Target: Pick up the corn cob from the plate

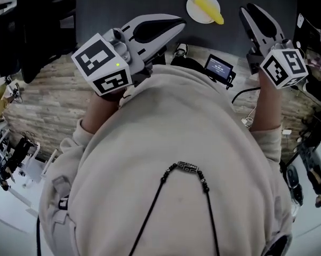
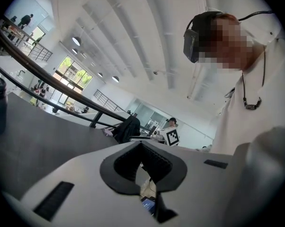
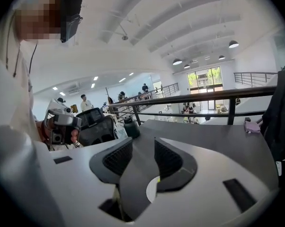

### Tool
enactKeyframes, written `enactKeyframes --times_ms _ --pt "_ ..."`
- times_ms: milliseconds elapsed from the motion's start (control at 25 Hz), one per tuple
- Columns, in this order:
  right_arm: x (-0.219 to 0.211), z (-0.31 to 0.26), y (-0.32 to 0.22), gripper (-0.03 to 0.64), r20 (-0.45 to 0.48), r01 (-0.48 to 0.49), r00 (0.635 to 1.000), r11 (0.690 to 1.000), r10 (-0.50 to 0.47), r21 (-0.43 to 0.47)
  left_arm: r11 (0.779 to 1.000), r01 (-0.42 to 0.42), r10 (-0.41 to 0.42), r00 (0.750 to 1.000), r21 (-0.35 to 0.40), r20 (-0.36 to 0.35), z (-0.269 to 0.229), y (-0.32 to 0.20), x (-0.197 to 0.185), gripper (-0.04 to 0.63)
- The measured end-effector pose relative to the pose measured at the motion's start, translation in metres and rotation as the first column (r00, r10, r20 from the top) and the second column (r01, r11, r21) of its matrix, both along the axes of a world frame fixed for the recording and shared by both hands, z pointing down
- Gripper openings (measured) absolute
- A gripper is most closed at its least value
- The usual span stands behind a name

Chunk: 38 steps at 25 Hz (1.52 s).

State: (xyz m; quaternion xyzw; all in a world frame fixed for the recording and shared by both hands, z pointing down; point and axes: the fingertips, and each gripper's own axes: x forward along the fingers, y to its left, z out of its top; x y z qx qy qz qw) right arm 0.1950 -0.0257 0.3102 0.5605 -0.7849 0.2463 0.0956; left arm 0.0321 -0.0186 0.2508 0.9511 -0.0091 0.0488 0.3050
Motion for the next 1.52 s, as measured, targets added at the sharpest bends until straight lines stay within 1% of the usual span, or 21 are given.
enactKeyframes --times_ms 40,80,360,600,840,1120,1240,1320,1520 --pt "-0.002 0.005 -0.001 0.152 0.001 0.014 1.0 1.0 -0.014 -0.01 1.0 0.012 -0.012 1.0 -0.001 0.0 0.001 0.001 -0.004 0.003" --pt "-0.004 0.009 -0.003 0.161 0.001 0.025 1.0 1.0 -0.025 -0.019 1.0 0.024 -0.024 1.0 -0.003 0.001 0.001 0.003 -0.007 0.003" --pt "-0.019 0.04 -0.015 0.167 -0.005 0.097 0.995 0.991 -0.098 -0.094 0.993 0.113 -0.113 0.994 -0.022 0.006 0.003 0.009 -0.033 0.003" --pt "-0.035 0.067 -0.026 0.186 -0.021 0.162 0.986 0.976 -0.167 -0.146 0.987 0.16 -0.16 0.987 -0.025 0.014 0.007 0.01 -0.05 0.003" --pt "-0.037 0.081 -0.03 0.204 0.006 0.174 0.984 0.967 -0.176 -0.184 0.982 0.188 -0.187 0.982 -0.033 0.031 0.01 0.013 -0.059 0.003" --pt "-0.039 0.109 -0.03 0.219 -0.016 0.197 0.978 0.951 -0.207 -0.24 0.979 0.2 -0.199 0.979 -0.044 0.041 0.014 0.016 -0.065 0.003" --pt "-0.037 0.125 -0.031 0.221 -0.043 0.195 0.976 0.944 -0.213 -0.265 0.975 0.216 -0.214 0.976 -0.053 0.04 0.016 0.014 -0.066 0.003" --pt "-0.035 0.138 -0.03 0.221 -0.056 0.195 0.974 0.937 -0.22 -0.289 0.973 0.223 -0.221 0.974 -0.056 0.043 0.018 0.013 -0.067 0.003" --pt "-0.033 0.174 -0.028 0.225 -0.054 0.203 0.97 0.911 -0.238 -0.36 0.967 0.245 -0.242 0.969 -0.064 0.054 0.023 0.012 -0.072 0.003"
